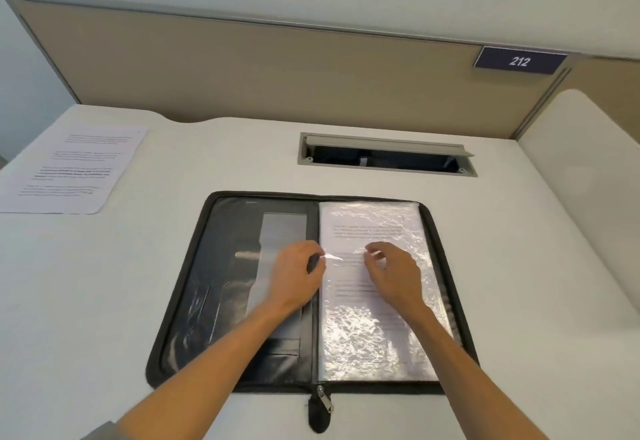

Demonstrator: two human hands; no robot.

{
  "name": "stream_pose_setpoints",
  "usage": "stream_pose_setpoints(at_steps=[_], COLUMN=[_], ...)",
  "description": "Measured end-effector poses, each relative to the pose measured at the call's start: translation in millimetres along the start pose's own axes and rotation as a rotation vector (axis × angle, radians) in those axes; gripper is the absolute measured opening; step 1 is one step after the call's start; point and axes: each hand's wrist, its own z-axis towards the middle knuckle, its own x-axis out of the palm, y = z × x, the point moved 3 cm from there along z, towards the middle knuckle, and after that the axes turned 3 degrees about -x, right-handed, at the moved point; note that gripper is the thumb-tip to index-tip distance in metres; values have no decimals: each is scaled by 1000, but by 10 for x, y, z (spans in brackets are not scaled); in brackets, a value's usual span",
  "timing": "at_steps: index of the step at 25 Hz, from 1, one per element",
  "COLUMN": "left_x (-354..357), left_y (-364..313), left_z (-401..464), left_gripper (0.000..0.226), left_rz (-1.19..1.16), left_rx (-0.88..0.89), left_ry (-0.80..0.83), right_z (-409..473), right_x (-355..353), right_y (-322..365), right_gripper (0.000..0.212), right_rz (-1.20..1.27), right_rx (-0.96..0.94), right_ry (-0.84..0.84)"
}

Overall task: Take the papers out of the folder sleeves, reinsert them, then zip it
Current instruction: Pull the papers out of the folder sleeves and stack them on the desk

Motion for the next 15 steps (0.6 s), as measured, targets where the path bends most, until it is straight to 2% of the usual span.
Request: stream_pose_setpoints(at_steps=[3, 5, 7, 10, 15], left_x=[290, 463, 597, 694, 702], left_y=[-132, -209, -257, -332, -510], left_z=[-100, -150, -174, -185, -149], left_gripper=[30, 40, 44, 42, 46], left_rz=[91, 162, 221, 290, 321], left_rx=[50, 31, -8, -40, -58], left_ry=[17, 87, 161, 179, 232], right_z=[-179, -295, -369, -394, -360], right_x=[-276, -380, -385, -322, -174], right_y=[-392, -542, -616, -643, -514], right_gripper=[45, 51, 48, 37, 24], right_rz=[-157, -280, -321, -195, -59], right_rx=[137, 193, 184, 164, 87], right_ry=[-189, -180, -115, -73, -126])
